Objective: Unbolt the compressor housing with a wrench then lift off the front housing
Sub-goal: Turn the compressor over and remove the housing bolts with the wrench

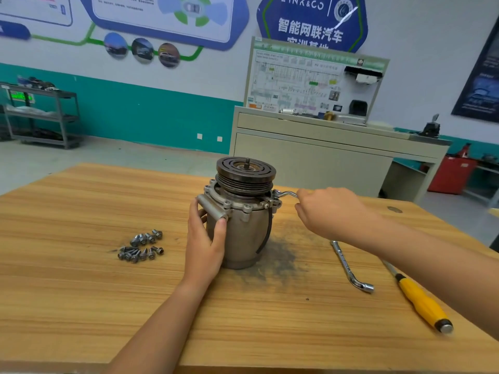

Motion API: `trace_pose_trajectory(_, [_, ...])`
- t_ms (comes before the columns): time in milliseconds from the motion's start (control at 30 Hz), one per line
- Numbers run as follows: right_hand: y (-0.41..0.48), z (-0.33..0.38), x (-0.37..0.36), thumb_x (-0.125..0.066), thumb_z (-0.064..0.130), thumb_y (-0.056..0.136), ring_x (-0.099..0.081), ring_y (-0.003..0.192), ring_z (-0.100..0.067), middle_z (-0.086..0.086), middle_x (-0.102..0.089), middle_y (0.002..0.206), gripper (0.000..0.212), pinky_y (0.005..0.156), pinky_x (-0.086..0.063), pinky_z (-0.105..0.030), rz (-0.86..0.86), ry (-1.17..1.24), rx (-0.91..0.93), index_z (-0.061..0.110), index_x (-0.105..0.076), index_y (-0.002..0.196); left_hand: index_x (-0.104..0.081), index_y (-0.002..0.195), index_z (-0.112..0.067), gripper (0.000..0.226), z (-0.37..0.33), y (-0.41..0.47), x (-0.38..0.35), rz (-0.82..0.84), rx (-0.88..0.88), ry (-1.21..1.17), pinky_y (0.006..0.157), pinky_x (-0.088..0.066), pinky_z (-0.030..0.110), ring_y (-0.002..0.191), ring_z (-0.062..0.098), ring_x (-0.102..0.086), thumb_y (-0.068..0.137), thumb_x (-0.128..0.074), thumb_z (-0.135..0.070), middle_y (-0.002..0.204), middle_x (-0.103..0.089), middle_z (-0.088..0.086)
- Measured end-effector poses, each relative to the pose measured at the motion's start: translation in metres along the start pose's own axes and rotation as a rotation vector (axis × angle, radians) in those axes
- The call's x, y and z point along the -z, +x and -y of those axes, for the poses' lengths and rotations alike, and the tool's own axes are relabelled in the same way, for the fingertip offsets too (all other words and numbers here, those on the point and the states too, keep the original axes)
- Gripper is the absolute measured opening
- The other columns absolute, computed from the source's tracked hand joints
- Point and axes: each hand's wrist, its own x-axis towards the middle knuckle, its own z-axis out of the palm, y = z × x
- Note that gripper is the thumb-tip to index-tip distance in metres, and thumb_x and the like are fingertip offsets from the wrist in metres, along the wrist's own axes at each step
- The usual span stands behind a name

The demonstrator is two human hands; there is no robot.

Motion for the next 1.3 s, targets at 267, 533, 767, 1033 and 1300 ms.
trace_pose_trajectory(267, [0.002,0.003,0.018,-0.030,0.017,0.097,-0.034,0.047,-0.015,0.000,-0.036,0.060,0.010,0.041,-0.027,-0.026,0.074,-0.243,0.114,0.010,-0.032,0.090,-0.010,0.148,-0.026,0.078,0.001,0.001,-0.001,-0.011,-0.011,0.013,0.106,-0.036,0.037,0.130,0.009,-0.035,0.081,-0.040,-0.054,0.147,-0.033,0.001])
trace_pose_trajectory(533, [0.031,-0.016,0.003,-0.041,0.002,0.093,-0.052,0.062,-0.019,-0.001,-0.057,0.077,0.020,0.053,-0.029,-0.024,0.017,-0.370,0.131,0.006,-0.044,0.113,-0.012,0.148,-0.026,0.088,0.004,0.002,-0.002,-0.028,-0.026,-0.001,0.101,-0.036,0.031,0.125,0.007,-0.038,0.073,-0.036,-0.066,0.145,-0.035,-0.002])
trace_pose_trajectory(767, [0.086,-0.007,-0.035,-0.039,0.004,0.094,-0.043,0.128,-0.021,-0.009,-0.047,0.139,0.041,0.113,-0.012,-0.037,-0.261,-0.067,0.209,0.009,-0.042,0.134,-0.013,0.146,-0.031,0.085,0.006,0.004,-0.001,-0.024,-0.036,-0.009,0.099,-0.040,0.035,0.123,0.006,-0.041,0.073,-0.038,-0.065,0.142,-0.037,-0.003])
trace_pose_trajectory(1033, [0.038,-0.020,-0.025,-0.045,0.014,0.097,-0.051,0.055,-0.026,-0.006,-0.056,0.065,0.017,0.049,-0.030,-0.028,-0.557,0.492,-0.106,0.003,-0.057,0.101,-0.012,0.148,-0.027,0.087,0.008,0.004,-0.002,-0.033,-0.032,-0.001,0.099,-0.038,0.031,0.125,0.008,-0.039,0.074,-0.037,-0.064,0.144,-0.035,-0.004])
trace_pose_trajectory(1300, [-0.007,-0.013,-0.017,-0.031,0.030,0.099,-0.045,0.062,-0.015,0.007,-0.042,0.066,0.027,0.047,-0.029,-0.027,-0.118,0.250,-0.018,0.018,-0.052,0.110,-0.012,0.147,-0.029,0.086,0.005,0.002,-0.001,-0.022,-0.023,-0.022,0.097,-0.037,0.029,0.124,0.006,-0.040,0.074,-0.038,-0.065,0.142,-0.037,-0.003])
